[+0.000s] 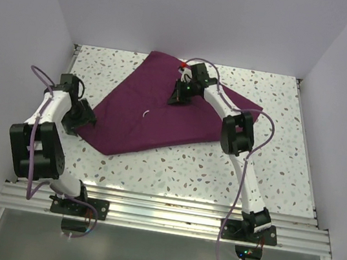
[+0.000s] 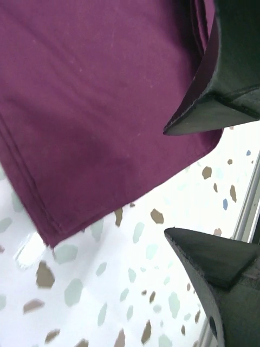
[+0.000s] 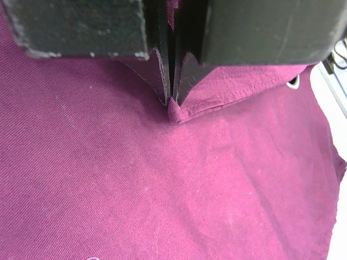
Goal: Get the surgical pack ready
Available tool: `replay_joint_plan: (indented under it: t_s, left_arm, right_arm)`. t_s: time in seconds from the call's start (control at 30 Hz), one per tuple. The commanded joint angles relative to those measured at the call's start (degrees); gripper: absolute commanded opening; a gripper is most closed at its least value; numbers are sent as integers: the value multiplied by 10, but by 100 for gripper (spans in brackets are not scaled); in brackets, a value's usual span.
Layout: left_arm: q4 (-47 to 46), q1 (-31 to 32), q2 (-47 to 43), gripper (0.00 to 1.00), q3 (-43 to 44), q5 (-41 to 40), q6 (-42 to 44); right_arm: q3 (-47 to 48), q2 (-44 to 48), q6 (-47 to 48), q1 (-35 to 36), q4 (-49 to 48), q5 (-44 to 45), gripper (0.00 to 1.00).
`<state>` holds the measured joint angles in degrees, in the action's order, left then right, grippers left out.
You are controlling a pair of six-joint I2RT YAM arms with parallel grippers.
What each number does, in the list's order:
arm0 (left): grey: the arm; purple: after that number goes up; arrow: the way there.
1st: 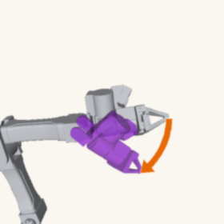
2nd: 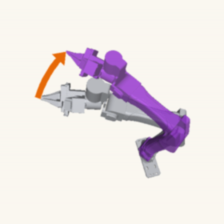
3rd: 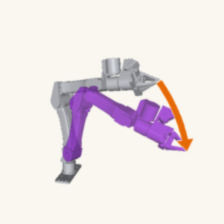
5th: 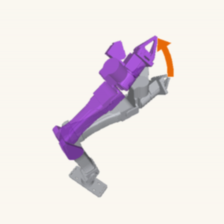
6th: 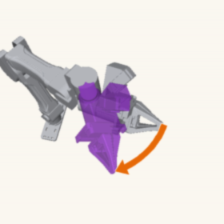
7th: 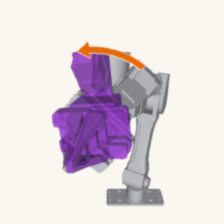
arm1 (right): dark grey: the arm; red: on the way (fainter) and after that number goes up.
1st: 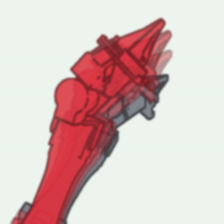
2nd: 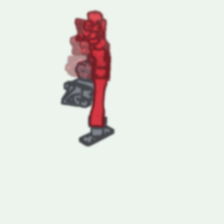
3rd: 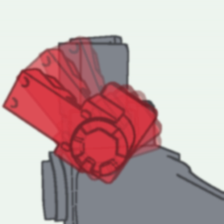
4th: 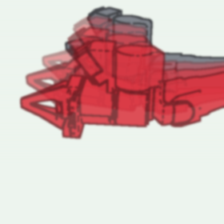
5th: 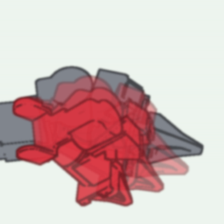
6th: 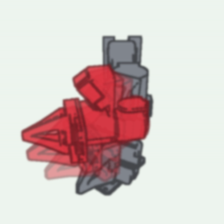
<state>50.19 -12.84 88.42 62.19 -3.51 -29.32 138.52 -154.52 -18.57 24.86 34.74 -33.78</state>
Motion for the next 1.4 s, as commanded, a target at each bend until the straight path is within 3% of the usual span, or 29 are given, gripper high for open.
replay_joint_plan:
  t_s: [0.0, 0.2, 0.33, 0.4, 0.53, 0.9, 1.13, 1.37]
  left_arm:
    - [-41, -5, -3, 63, -16, 75, 18]
    - [-106, 28, -87, 25, -83, 195, -29]
    - [-123, 149, -91, 8, -90, 220, -107]
    - [-141, 176, -86, 0, -102, 232, -138]
    - [-181, 206, -70, 0, -110, 246, -169]
    - [-264, 237, 81, 0, -103, 300, -178]
    - [-217, 237, 127, 0, -105, 256, -148]
    - [-159, 208, 86, 0, -149, 201, -122]
  right_arm:
    - [21, -17, 1, 3, 7, 31, 2]
    - [18, -16, -17, 5, -10, 34, 8]
    - [18, -18, -20, 7, -10, 37, 8]
    - [19, -18, -22, 7, -11, 35, 8]
    - [18, -15, -20, 8, -11, 34, 8]
    - [22, -13, -26, 8, -15, 35, 8]
    - [23, -20, -31, 11, -14, 35, 8]
    - [19, -19, -27, 11, -17, 37, 8]
